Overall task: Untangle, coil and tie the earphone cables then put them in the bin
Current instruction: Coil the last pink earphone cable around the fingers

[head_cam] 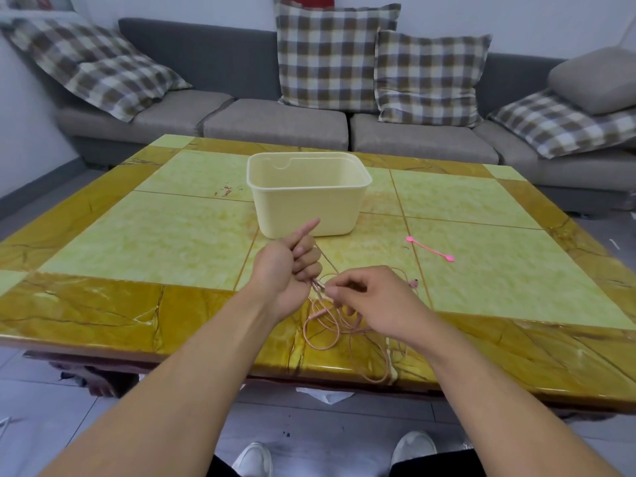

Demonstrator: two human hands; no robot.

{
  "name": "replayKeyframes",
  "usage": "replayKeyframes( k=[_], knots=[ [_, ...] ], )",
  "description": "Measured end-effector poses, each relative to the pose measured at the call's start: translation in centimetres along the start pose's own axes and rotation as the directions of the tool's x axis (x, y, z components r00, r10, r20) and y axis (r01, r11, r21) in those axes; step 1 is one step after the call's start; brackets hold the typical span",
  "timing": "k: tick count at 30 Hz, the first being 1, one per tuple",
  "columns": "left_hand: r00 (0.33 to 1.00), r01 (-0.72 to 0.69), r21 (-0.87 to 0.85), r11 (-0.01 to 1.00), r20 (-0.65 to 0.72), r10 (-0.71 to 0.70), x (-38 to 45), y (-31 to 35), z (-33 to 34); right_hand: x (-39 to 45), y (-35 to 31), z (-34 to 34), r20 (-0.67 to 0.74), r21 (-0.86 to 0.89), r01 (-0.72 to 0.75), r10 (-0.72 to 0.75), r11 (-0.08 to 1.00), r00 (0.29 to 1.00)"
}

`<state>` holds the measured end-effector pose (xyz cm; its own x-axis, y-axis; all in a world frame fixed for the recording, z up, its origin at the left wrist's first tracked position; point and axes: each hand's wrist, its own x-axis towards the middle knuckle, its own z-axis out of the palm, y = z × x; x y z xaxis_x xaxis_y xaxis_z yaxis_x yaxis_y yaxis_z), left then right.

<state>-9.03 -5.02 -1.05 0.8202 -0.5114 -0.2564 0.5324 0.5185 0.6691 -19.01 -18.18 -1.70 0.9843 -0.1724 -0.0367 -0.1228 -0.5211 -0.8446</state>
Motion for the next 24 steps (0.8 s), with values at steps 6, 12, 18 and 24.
replayKeyframes(
  k=[6,12,18,24],
  knots=[
    [0.958,0.160,-0.025,0.987,0.245,-0.149,-1.7,2.0,-0.2,0.6,1.8,-3.0,-0.268,0.230,0.034,0.030,0.973,0.963],
    [0.644,0.471,0.361,0.805,0.483,-0.594,-3.2,0.6,0.1,1.8,2.2,-3.2,-0.417,0.361,0.060,0.104,0.931,0.903],
    [0.440,0.587,0.304,0.750,0.657,-0.612,-3.2,0.0,0.5,1.5,2.5,-0.9,0.016,0.045,-0.083,0.082,0.996,0.997],
    [0.980,-0.016,0.193,0.981,0.197,-0.023,-1.3,0.7,-0.4,0.4,1.8,-1.1,0.330,0.073,-0.119,0.089,0.990,0.940]
  ],
)
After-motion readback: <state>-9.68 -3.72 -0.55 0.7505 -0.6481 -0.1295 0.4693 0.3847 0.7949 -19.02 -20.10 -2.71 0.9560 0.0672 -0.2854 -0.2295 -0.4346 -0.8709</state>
